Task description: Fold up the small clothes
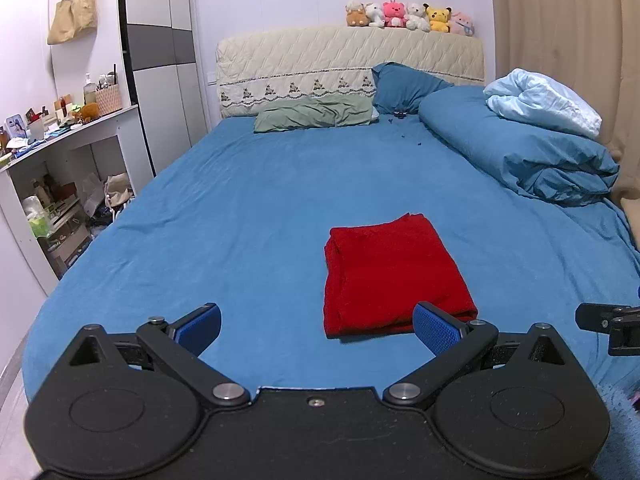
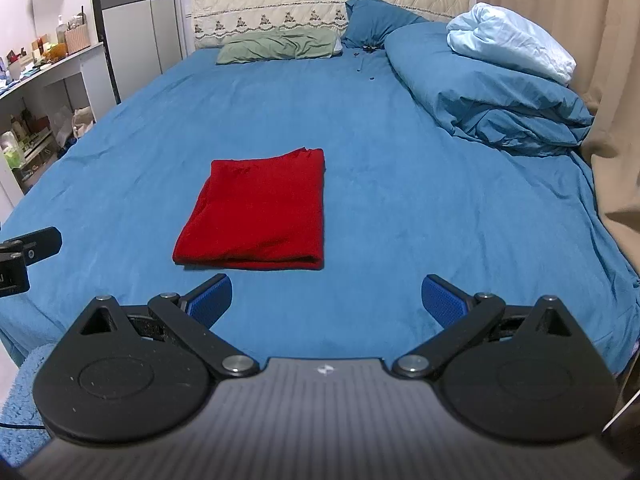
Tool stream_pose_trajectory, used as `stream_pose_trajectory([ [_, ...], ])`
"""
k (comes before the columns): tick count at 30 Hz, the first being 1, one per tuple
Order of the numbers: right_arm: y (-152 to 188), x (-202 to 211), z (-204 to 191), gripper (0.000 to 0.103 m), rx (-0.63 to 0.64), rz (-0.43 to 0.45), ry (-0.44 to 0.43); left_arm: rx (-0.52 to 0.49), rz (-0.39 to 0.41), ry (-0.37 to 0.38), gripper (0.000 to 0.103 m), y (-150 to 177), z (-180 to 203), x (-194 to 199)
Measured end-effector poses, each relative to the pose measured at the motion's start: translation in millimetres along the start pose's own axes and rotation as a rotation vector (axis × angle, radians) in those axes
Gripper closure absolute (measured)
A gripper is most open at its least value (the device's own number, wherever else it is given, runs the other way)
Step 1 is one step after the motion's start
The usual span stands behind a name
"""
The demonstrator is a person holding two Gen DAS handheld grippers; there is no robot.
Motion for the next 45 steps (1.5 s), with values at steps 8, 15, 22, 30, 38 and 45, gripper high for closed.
stream_pose_trajectory([
  [8,0.5,-1.5,-0.9,0.0,0.003,-0.005,-0.004,-0.011,-0.001,0.002,0.0,0.0,0.5,0.7],
  [15,0.7,-3.0,0.7,0.0,0.004,-0.007,-0.004,-0.012,0.001,0.001,0.0,0.1,-1.1,0.9],
  [22,2.6,-4.3,-2.1,0.0,0.004,-0.011,-0.001,-0.014,-0.004,0.004,0.0,0.1,0.2,0.1],
  [30,3.4,-5.4,-2.2,0.0,0.004,-0.013,0.0,-0.014,-0.006,0.007,0.0,-1.0,-0.2,-0.3],
  [38,3.5,-5.0,-3.7,0.0,0.003,-0.014,0.001,-0.013,-0.012,0.009,0.0,-0.3,-2.1,-2.5],
  [45,5.1,-7.6,-5.1,0.0,0.006,-0.013,-0.011,-0.033,0.012,-0.003,0.0,-1.0,-0.6,-0.7],
])
Point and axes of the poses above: each gripper's, at about its wrist camera, not at the fingertips, and x roughly against the way its jaws point, z to its right, y to its underside, the point moved 4 cm from there along -x, roughly the way its jaws point, and after that the axes turned 8 degrees about y, right-handed, at the moved point
